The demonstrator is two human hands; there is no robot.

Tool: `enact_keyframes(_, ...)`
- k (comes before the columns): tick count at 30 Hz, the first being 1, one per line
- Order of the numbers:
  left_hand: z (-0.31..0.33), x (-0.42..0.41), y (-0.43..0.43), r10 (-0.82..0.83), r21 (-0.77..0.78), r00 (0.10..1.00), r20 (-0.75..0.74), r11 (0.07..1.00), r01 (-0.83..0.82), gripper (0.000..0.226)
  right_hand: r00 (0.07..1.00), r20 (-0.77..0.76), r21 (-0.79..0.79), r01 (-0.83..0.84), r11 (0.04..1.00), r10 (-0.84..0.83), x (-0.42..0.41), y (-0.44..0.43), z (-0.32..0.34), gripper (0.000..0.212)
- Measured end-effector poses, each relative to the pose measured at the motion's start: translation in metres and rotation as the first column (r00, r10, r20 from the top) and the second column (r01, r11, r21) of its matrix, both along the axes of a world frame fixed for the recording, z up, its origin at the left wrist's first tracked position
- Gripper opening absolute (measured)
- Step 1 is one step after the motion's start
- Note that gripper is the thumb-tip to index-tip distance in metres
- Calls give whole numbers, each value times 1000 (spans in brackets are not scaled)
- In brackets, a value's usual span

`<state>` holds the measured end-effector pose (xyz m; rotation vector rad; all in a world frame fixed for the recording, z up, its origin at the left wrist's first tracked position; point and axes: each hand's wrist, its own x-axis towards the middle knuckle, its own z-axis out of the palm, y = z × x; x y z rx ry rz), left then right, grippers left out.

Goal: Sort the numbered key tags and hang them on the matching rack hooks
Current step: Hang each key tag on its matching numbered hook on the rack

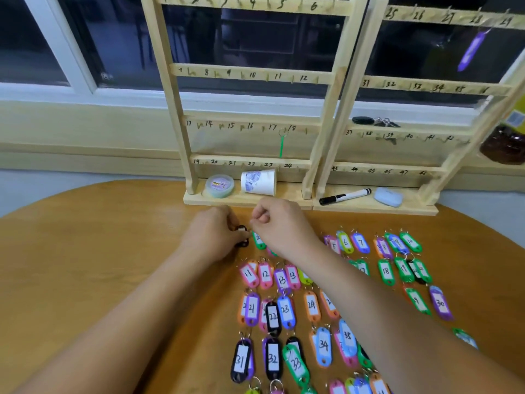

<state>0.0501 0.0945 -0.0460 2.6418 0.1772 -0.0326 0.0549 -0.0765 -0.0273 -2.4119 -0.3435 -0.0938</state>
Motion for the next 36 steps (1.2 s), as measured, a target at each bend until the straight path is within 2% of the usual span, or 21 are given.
enact_keyframes(7,18,15,-9,-82,85,968,-237,991,104,28,998,5,-122,-65,990,66,9,1,-4,12)
enact_keyframes(11,27,15,-7,-82,34,953,-290,995,96,30,998,5,-77,-56,996,56,9,-5,-6,12)
enact_keyframes(14,26,13,-2,-51,26,967,-251,998,60,30,997,-3,-42,-74,996,73,5,-6,-4,10)
enact_keyframes(19,23,3,5,-21,-131,981,-192,991,-4,30,997,-10,25,-81,996,81,-2,-10,3,6)
enact_keyframes(22,27,-6,6,26,-367,996,-88,929,-56,25,996,-87,130,-10,991,22,-7,-12,11,11)
enact_keyframes(25,44,-21,5,37,-629,999,4,777,-26,23,985,-166,194,66,979,-34,-11,-12,23,24)
enact_keyframes(27,57,-31,3,28,-698,998,62,716,23,21,973,-229,305,63,950,9,-17,-12,33,29)
enact_keyframes(29,71,-41,0,18,-735,994,112,674,70,21,966,-256,423,67,904,48,-25,-12,46,25)
enact_keyframes(36,107,-63,3,28,-786,985,171,606,119,37,983,-173,678,76,731,59,-45,1,75,15)
